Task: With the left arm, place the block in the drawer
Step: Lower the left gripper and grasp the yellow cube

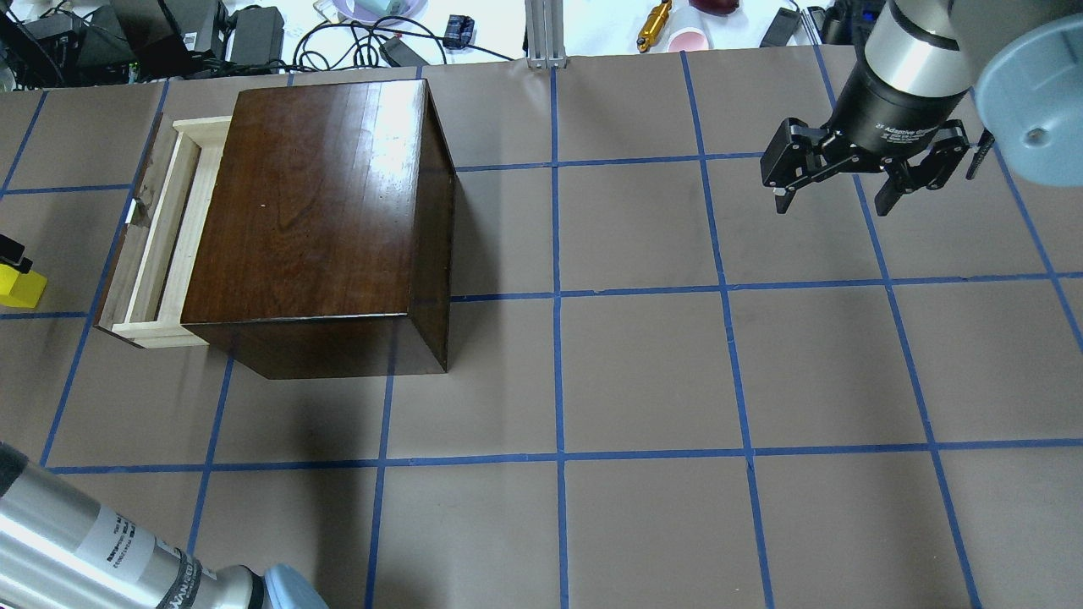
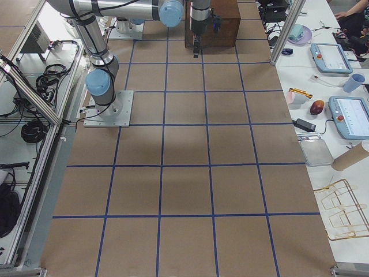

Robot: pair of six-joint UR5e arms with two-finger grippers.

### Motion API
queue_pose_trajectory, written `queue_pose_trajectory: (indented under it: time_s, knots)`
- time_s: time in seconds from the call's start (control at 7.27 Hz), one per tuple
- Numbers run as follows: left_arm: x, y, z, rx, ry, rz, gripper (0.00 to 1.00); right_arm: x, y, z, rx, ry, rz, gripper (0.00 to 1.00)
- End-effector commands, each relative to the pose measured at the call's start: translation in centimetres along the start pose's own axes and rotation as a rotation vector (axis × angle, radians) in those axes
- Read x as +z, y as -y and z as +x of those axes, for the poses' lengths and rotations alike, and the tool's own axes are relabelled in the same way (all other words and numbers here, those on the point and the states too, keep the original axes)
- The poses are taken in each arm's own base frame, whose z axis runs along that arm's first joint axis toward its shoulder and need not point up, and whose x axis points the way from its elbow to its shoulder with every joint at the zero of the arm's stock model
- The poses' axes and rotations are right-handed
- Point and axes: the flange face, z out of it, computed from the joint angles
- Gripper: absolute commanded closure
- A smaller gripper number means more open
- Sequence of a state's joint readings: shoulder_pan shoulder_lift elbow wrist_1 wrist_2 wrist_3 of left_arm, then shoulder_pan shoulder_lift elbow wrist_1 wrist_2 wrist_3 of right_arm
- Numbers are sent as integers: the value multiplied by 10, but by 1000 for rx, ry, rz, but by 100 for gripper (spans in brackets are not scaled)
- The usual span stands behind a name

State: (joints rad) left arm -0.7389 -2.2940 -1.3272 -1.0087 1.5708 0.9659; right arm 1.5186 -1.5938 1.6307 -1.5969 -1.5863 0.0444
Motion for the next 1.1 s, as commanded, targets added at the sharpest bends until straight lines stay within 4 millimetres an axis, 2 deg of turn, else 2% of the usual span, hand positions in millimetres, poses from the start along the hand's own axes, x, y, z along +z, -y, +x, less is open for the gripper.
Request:
queue_pose_trajectory:
  time_s: [0.0,0.14,0.28,0.41,0.55,0.69,0.96]
  knots:
    - [15,-1,-1,39,-18,-5,0,0,0,0,0,0,0,0]
    - [18,-2,-1,70,-22,-7,4,0,0,0,0,0,0,0]
    - [18,-2,-1,71,-22,-7,20,0,0,0,0,0,0,0]
    - [18,-2,-1,71,-21,-6,44,0,0,0,0,0,0,0]
    - [17,-2,-2,75,-20,-6,59,0,0,0,0,0,0,0]
    - [10,-2,-2,76,-12,-1,69,0,0,0,0,0,0,0]
    - [-8,-2,-1,62,4,6,69,0,0,0,0,0,0,0]
